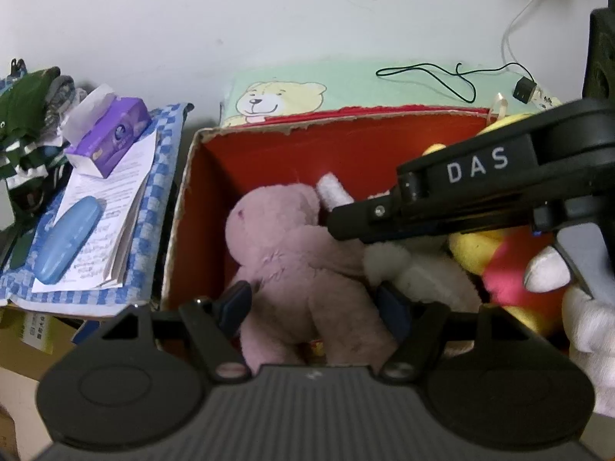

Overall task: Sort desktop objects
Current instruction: 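Lower the teddy bear into the box beside the bunny, then open both grippers and move them from the box to the bed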

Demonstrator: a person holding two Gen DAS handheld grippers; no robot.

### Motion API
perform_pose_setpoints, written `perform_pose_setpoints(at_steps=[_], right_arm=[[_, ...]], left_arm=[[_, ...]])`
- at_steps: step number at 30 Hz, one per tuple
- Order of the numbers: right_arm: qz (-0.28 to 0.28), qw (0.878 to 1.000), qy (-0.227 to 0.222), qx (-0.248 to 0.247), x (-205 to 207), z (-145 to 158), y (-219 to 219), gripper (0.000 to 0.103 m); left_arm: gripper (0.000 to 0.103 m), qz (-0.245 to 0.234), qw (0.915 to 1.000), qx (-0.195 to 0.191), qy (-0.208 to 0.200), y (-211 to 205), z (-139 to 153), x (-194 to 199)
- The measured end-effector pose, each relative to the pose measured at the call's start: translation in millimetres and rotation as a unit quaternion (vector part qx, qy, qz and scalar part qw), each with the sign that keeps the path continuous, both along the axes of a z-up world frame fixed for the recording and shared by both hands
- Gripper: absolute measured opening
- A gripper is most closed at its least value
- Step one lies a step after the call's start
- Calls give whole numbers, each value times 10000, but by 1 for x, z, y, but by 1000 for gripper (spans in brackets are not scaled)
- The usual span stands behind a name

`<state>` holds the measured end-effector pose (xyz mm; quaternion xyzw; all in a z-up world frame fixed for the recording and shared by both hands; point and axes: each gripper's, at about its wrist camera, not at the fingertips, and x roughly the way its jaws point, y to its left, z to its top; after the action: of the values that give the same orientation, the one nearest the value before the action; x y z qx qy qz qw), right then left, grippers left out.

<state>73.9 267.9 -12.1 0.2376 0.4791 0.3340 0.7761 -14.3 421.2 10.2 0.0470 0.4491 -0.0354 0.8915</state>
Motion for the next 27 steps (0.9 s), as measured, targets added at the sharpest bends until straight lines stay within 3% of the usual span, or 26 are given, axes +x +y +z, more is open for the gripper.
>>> perform_pose_setpoints(at_steps=[19, 27], right_arm=[[-29, 9999, -67, -136, -24, 9, -1, 21], [-290, 9995, 49, 135, -33, 10, -15, 23]], left_arm=[[75, 40, 10000, 84, 15, -9, 5, -9], [77, 107, 9998, 116, 84, -10, 4, -11]])
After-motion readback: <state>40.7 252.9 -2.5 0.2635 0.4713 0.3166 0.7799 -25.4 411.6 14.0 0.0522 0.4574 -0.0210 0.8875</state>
